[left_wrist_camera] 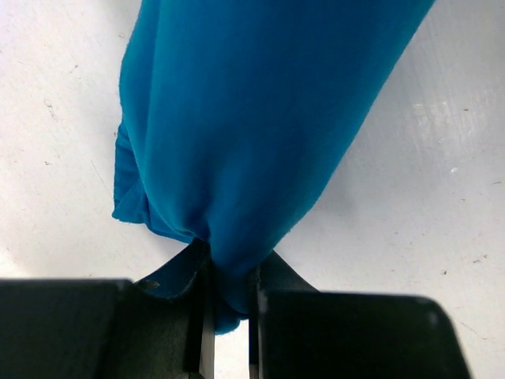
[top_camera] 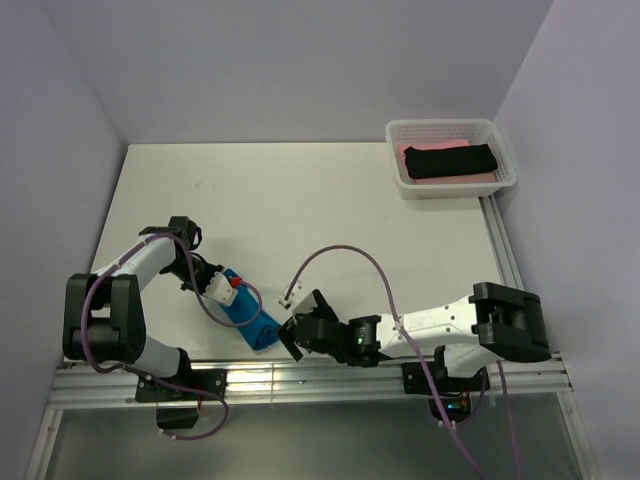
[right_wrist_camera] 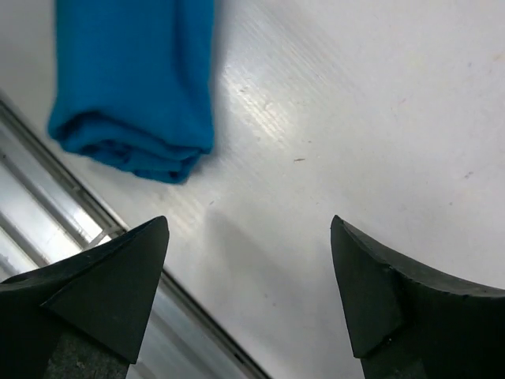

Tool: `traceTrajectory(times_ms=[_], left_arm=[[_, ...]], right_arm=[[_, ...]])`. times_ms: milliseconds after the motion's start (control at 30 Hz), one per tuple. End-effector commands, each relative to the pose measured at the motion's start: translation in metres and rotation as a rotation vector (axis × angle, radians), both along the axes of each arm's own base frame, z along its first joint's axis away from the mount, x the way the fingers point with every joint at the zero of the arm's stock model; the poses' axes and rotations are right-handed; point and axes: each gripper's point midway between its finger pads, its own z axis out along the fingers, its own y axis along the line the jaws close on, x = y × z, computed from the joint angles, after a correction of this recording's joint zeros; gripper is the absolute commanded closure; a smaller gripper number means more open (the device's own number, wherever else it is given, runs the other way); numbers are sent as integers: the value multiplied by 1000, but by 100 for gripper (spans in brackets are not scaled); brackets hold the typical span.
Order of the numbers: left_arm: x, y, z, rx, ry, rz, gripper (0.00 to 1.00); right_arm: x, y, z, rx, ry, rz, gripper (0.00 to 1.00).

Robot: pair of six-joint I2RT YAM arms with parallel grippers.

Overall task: Roll the t-shirts
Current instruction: Roll the tshirt

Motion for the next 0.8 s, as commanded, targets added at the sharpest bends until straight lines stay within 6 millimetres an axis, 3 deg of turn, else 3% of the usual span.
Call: traceTrajectory(times_ms=[0, 100, 267, 300, 367, 500, 567, 600, 633, 767], left_arm=[[-45, 16, -16, 78, 86, -450, 99], [-44, 15, -15, 76, 86, -443, 100], [-45, 15, -16, 80, 92, -442, 100], [-44, 16, -16, 82, 89, -442, 100], [-43, 15, -16, 83, 86, -443, 100], [-43, 15, -14, 81, 89, -442, 100], [-42, 15, -13, 79, 88, -438, 100], [-42, 14, -13, 78, 90, -438, 100], [-42, 14, -13, 76, 92, -436, 100], [-43, 14, -14, 75, 101, -437, 100]], right_arm=[[3, 3, 42, -75, -224, 1, 10], [-7, 17, 47, -158, -295, 25, 10], [-43, 53, 73, -107, -328, 142, 9], [-45, 55, 66, -148, -335, 155, 9], [-45, 66, 77, -175, -361, 140, 9], [-49, 84, 59, -303, -365, 193, 9], [-49, 99, 66, -294, -348, 204, 9], [-48, 98, 53, -351, -336, 214, 9], [-43, 105, 61, -345, -338, 201, 9], [-33, 108, 49, -396, -323, 198, 9]])
